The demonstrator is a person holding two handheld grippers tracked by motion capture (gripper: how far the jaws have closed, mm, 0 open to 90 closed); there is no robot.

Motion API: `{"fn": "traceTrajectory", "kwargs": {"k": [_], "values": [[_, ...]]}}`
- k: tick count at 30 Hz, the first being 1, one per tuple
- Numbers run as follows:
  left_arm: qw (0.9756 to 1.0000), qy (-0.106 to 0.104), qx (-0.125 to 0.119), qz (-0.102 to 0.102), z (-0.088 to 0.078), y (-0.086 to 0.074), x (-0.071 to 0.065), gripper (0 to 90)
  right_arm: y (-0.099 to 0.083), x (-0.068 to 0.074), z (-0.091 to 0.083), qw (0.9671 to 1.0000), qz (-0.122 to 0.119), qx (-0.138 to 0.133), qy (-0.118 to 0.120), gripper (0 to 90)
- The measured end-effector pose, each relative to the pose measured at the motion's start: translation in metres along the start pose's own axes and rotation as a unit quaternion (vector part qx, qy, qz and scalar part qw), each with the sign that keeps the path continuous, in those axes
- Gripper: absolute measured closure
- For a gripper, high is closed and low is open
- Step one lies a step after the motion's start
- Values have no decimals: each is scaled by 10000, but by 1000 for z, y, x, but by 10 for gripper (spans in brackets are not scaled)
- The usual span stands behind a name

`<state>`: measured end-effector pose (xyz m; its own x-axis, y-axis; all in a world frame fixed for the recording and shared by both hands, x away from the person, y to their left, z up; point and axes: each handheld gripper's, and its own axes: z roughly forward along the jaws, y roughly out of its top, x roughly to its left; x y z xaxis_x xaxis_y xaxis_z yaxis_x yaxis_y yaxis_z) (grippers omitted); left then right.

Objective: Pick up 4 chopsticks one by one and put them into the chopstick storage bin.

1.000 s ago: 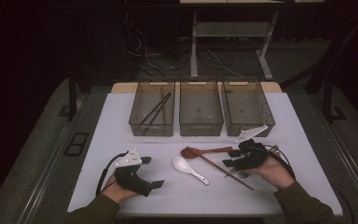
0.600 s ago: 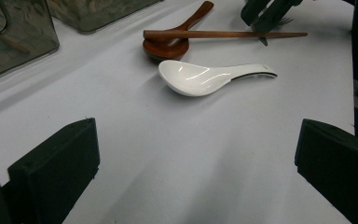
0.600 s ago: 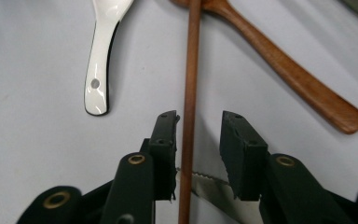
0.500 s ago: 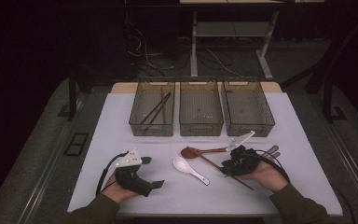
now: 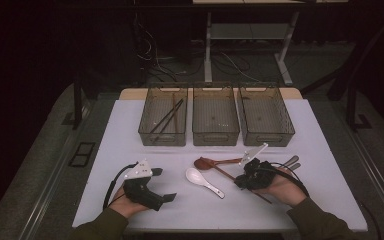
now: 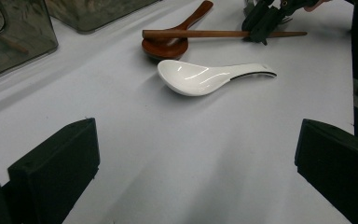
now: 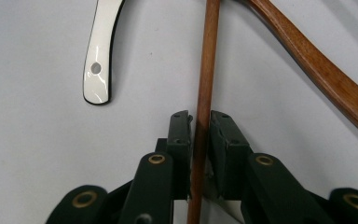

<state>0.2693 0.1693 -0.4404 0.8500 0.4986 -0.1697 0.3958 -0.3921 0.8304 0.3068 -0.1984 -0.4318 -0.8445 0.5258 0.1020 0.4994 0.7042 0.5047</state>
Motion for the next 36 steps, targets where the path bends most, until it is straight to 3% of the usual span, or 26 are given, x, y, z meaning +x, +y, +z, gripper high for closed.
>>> {"fn": "traceTrajectory", "kwargs": {"k": [12, 20, 30, 36], "values": [[10000, -1, -4, 2, 0, 0, 0, 0, 0, -1, 0, 9999, -88, 19, -102, 833], [10000, -3, -10, -2, 0, 0, 0, 0, 0, -1, -2, 9999, 47, -135, -23, 835], [10000, -5, -1, 6, 0, 0, 0, 0, 1, -5, -10, 9983, 160, -560, -14, 836], [10000, -6, 5, 6, 0, 0, 0, 0, 3, -10, -14, 9950, 290, -960, -17, 836]]}}
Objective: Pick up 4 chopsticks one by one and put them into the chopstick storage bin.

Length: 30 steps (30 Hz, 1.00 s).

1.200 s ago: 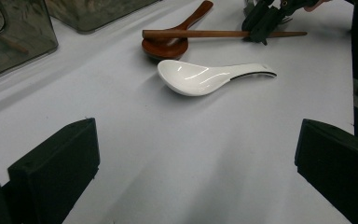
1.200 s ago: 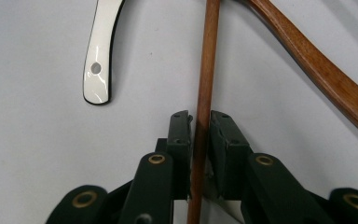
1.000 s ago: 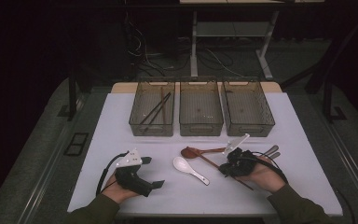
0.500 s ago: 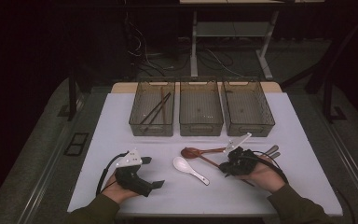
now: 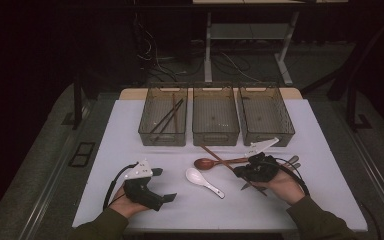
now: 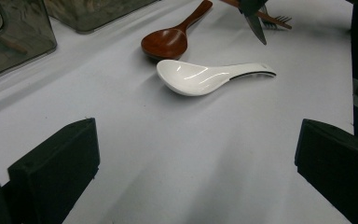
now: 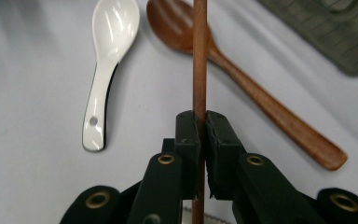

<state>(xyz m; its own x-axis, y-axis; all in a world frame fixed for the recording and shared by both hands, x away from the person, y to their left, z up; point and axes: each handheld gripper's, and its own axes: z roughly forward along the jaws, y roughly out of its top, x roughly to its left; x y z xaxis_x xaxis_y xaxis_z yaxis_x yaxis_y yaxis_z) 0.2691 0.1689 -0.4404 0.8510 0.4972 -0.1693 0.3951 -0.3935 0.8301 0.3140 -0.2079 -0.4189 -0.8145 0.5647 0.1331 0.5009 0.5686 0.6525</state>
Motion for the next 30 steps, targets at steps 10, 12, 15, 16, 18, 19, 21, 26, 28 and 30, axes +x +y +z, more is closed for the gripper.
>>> {"fn": "traceTrajectory", "kwargs": {"k": [10, 12, 15, 16, 18, 19, 21, 26, 28, 30], "values": [[10000, -3, 3, -4, 0, 0, 0, 0, 10, -6, -3, 9982, 205, -558, -30, 836], [10000, -3, 3, -4, 0, 0, 0, 0, 12, -6, -3, 9979, 204, -613, -30, 836], [10000, -1, 3, -15, 0, 0, 0, 0, 16, -7, -4, 9974, 234, -687, -25, 836], [10000, -1, 4, -8, 0, 0, 0, 0, 18, -7, -4, 9971, 233, -725, -40, 836], [10000, 2, 7, -8, 0, 0, 0, 0, 22, -7, -4, 9967, 241, -775, -37, 836], [10000, 1, 5, -9, 0, 0, 0, 0, 24, -8, -4, 9963, 246, -823, -47, 836], [10000, 3, 5, -10, 0, 0, 0, 0, 28, -9, -4, 9958, 252, -876, -55, 836], [10000, 2, 2, -18, 1, 0, 0, 0, 37, -8, -3, 9948, 233, -988, -53, 836], [10000, 0, 3, -11, 1, 0, 0, 0, 42, -7, -2, 9945, 202, -1023, -54, 836], [10000, 2, 4, -12, 1, 0, 0, 0, 48, -6, -1, 9941, 193, -1065, -47, 836]]}}
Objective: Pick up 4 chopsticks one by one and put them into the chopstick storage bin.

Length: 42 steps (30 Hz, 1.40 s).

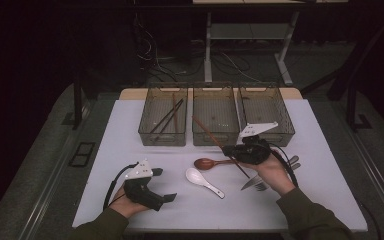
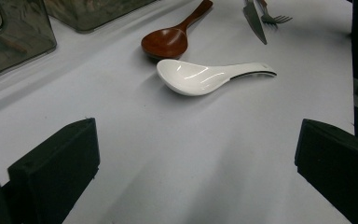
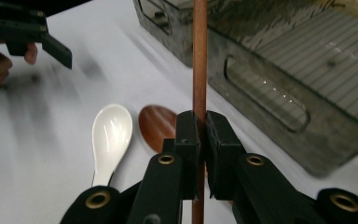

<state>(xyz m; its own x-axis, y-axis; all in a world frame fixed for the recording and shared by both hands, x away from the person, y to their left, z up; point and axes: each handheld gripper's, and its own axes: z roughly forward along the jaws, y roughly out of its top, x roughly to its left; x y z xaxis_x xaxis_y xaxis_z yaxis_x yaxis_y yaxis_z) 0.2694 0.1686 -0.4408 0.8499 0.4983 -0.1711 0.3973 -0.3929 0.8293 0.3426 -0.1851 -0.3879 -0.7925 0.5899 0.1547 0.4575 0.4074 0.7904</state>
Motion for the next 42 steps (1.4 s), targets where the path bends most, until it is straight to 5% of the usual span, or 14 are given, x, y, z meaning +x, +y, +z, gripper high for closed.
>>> {"fn": "traceTrajectory", "kwargs": {"k": [27, 42], "values": [[10000, -36, -21, -5, -1, 0, 0, 0, 110, 4, 56, 9972, -7, -732, -145, 836], [9999, -86, -70, 9, -2, 0, -1, 0, 163, 0, 116, 9966, 201, -761, -234, 836]]}}
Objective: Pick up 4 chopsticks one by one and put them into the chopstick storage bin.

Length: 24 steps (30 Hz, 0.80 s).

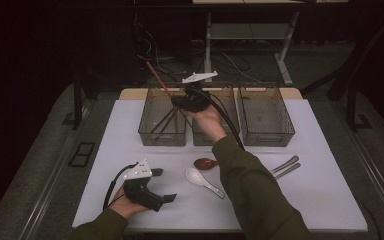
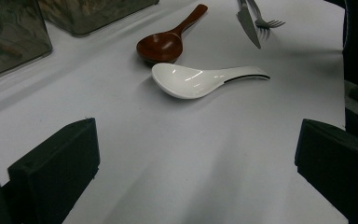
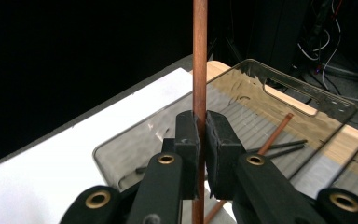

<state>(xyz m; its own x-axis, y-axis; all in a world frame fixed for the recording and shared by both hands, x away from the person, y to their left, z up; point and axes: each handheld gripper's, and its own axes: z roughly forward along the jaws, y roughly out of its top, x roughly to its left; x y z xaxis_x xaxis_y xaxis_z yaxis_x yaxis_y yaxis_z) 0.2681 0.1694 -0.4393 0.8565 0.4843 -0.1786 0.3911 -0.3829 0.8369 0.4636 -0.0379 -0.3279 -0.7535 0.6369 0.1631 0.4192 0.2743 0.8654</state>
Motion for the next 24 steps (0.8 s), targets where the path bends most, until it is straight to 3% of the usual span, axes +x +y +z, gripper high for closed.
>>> {"fn": "traceTrajectory", "kwargs": {"k": [12, 24], "values": [[10000, -57, -15, 46, 0, 0, -2, 0, 4, 3, 52, 9995, 78, 286, -142, 835], [10000, -77, 6, 50, 1, 1, -2, 0, -14, 7, 76, 9955, 86, 922, -174, 835]]}}
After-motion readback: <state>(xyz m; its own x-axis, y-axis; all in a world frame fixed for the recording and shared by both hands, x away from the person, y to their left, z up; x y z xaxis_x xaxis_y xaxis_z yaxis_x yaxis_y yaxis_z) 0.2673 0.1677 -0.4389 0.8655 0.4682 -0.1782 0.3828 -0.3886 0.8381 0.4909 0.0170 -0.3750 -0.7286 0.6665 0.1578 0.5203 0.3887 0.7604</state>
